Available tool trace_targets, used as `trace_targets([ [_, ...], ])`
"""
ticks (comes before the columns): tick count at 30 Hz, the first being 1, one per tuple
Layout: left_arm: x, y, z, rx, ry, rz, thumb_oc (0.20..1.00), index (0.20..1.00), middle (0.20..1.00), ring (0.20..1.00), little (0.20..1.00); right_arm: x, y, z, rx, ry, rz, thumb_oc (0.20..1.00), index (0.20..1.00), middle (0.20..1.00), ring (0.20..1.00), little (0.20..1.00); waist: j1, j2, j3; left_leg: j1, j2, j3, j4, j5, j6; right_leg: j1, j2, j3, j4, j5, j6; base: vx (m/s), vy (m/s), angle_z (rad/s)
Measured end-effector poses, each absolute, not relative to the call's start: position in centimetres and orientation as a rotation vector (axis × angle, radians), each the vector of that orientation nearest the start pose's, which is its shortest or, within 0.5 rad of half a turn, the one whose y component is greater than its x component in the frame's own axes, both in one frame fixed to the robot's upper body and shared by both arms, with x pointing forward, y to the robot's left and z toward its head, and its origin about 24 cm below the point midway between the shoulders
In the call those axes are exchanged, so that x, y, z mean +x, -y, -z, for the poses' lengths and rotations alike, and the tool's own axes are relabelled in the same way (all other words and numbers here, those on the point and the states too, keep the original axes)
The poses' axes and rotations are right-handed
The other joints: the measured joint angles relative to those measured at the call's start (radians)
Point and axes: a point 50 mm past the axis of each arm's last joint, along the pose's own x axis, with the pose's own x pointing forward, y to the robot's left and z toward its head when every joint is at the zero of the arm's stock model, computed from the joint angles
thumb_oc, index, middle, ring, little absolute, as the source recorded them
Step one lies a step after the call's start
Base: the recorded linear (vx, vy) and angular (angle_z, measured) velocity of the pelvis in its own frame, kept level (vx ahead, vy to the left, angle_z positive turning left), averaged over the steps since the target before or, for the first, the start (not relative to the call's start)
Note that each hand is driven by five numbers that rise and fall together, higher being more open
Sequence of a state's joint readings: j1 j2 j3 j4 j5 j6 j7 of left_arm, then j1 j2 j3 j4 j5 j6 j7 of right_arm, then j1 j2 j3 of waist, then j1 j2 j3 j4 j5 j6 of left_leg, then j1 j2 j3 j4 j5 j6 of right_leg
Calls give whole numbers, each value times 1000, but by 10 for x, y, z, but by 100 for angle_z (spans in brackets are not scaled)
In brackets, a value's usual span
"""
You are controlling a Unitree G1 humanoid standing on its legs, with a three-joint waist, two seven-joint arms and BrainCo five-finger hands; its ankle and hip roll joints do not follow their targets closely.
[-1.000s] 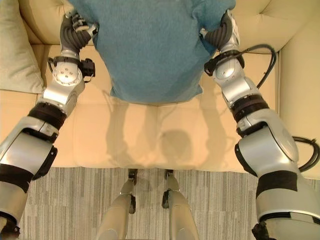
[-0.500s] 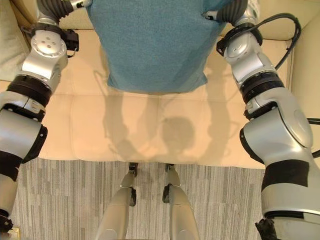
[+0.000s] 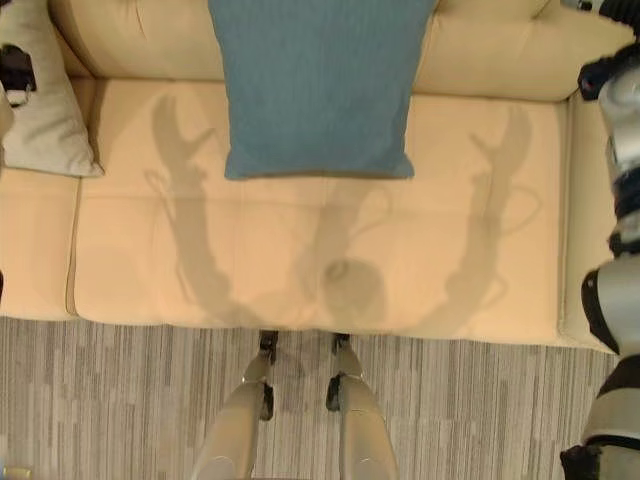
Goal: Pick up all the scattered cushions and arrange them neatly on the sofa.
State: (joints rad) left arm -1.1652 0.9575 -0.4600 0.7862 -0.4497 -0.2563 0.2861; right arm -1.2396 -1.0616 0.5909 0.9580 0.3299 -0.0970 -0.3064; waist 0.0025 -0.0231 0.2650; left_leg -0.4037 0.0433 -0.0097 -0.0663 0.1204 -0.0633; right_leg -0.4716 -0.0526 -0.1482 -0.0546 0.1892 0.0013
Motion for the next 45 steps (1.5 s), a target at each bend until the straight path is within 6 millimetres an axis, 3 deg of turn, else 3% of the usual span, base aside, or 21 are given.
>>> trace_targets([
  [1,356,-296,-307,528,585,-358,1000,1000,1000,1000,1000,347,355,-298,-789,298,591,1000,1000,1000,1000,1000,-5,-6,-3,36,0,-1,-7,-5,-4,35,-1,0,0,-18,13,86,-28,5],
  [3,341,-299,-272,507,570,-296,1000,1000,1000,1000,1000,339,360,-259,-761,250,532,1000,1000,1000,1000,1000,-12,-17,-13,83,1,0,-23,-6,-4,74,2,4,-1,-29,21,107,-30,-2],
  [7,303,-324,-192,496,367,-282,1000,1000,1000,1000,1000,301,379,-170,-754,38,473,1000,1000,1000,1000,1000,-12,-30,-25,133,4,1,-24,-19,-4,124,6,12,-4,-40,22,72,-20,-2],
  [8,280,-338,-137,468,188,-308,1000,1000,1000,1000,1000,275,390,-125,-715,-92,484,1000,1000,1000,1000,1000,-12,-28,-40,155,5,0,-24,-28,0,149,6,11,-7,-47,25,65,-10,-2],
  [11,236,-349,-32,334,-183,-402,1000,1000,1000,1000,1000,240,389,-48,-652,-345,470,1000,1000,1000,1000,1000,-13,-29,-57,233,4,3,-24,-45,2,234,5,14,-27,-58,31,58,-14,-1],
  [12,225,-349,-9,354,-285,-394,1000,1000,1000,1000,1000,230,387,-31,-626,-394,471,1000,1000,1000,1000,1000,-15,-28,-75,237,5,4,-24,-52,6,240,6,13,-31,-61,34,34,25,-8],
  [13,189,-344,43,394,-535,-370,1000,1000,1000,1000,1000,217,372,8,-535,-500,473,1000,1000,1000,1000,1000,-25,-37,-105,272,6,10,-24,-61,5,272,9,22,-36,-66,37,22,13,-13],
  [15,145,-330,89,435,-792,-283,1000,1000,1000,1000,1000,200,357,42,-533,-636,400,1000,1000,1000,1000,1000,-26,-36,-131,297,6,27,-25,-72,10,291,9,34,-37,-71,38,18,-2,-21],
  [17,112,-314,115,423,-950,-224,1000,1000,1000,1000,1000,181,352,60,-547,-728,365,1000,1000,1000,1000,1000,-27,-30,-148,303,3,30,-25,-77,11,295,6,40,-37,-70,39,-12,-25,-12],
  [18,81,-298,137,367,-1093,-237,1000,1000,1000,1000,1000,165,340,84,-536,-838,341,1000,1000,1000,1000,1000,-36,-24,-170,331,3,33,-25,-77,18,321,5,43,-37,-72,39,0,0,0],
  [21,49,-274,156,344,-1260,-181,1000,1000,1000,1000,1000,133,324,112,-551,-1007,272,1000,1000,1000,1000,1000,-38,-9,-219,335,3,31,-29,-89,24,331,6,43,-41,-76,37,-20,-55,2],
  [25,38,-276,157,342,-1297,-198,1000,1000,1000,1000,1000,94,316,131,-562,-1164,239,1000,1000,1000,1000,1000,-33,9,-243,343,13,27,-29,-89,24,345,12,31,-41,-77,36,-10,-66,7],
  [31,43,-272,158,352,-1290,-195,1000,1000,1000,1000,1000,68,304,143,-541,-1274,205,1000,1000,1000,1000,1000,-18,21,-252,351,33,26,-29,-88,25,353,33,29,-40,-82,24,-114,-61,-1],
  [34,71,-260,158,333,-1226,-170,1000,1000,1000,1000,1000,67,304,143,-547,-1281,202,1000,1000,1000,1000,1000,-16,14,-215,291,32,2,70,-87,5,337,33,21,-36,-81,7,-296,11,15],
  [37,90,-255,156,331,-1182,-150,1000,1000,1000,1000,1000,84,304,140,-549,-1240,205,1000,1000,1000,1000,1000,-14,3,-169,256,25,-3,106,-77,-14,319,30,22,-37,-63,-17,-124,97,-1],
  [38,105,-254,153,332,-1149,-148,1000,1000,1000,1000,1000,91,301,140,-546,-1222,197,1000,1000,1000,1000,1000,-26,-35,-146,244,0,-24,168,-111,-54,308,-7,16,-42,-41,-59,-74,179,-5],
  [39,108,-253,152,331,-1140,-146,1000,1000,1000,1000,1000,94,299,140,-543,-1211,192,1000,1000,1000,1000,1000,-27,-65,-135,226,-28,-29,294,-168,-44,315,-34,26,-39,-39,-50,-145,261,5],
  [40,115,-244,152,320,-1119,-128,1000,1000,1000,1000,1000,90,304,139,-555,-1222,202,1000,1000,1000,1000,1000,-70,-51,-139,279,-5,-50,356,-223,-44,321,-38,18,-37,-33,-28,-203,317,2],
  [41,113,-240,154,310,-1123,-121,1000,1000,1000,1000,1000,88,306,139,-557,-1233,210,1000,1000,1000,1000,1000,-78,-25,-147,317,8,-57,305,-257,-29,317,-29,17,-36,-23,-17,-218,251,8],
  [43,126,-231,152,305,-1082,-95,1000,1000,1000,1000,1000,87,306,139,-556,-1245,212,1000,1000,1000,1000,1000,-102,-6,-154,356,4,-52,170,-266,-8,288,-32,20,-36,-5,0,-190,209,-3],
  [45,140,-240,145,343,-1037,-99,1000,1000,1000,1000,1000,87,292,145,-524,-1258,189,1000,1000,1000,1000,1000,-97,-66,-153,366,-73,-24,120,-214,41,247,-93,68,-33,50,40,-186,203,-35],
])
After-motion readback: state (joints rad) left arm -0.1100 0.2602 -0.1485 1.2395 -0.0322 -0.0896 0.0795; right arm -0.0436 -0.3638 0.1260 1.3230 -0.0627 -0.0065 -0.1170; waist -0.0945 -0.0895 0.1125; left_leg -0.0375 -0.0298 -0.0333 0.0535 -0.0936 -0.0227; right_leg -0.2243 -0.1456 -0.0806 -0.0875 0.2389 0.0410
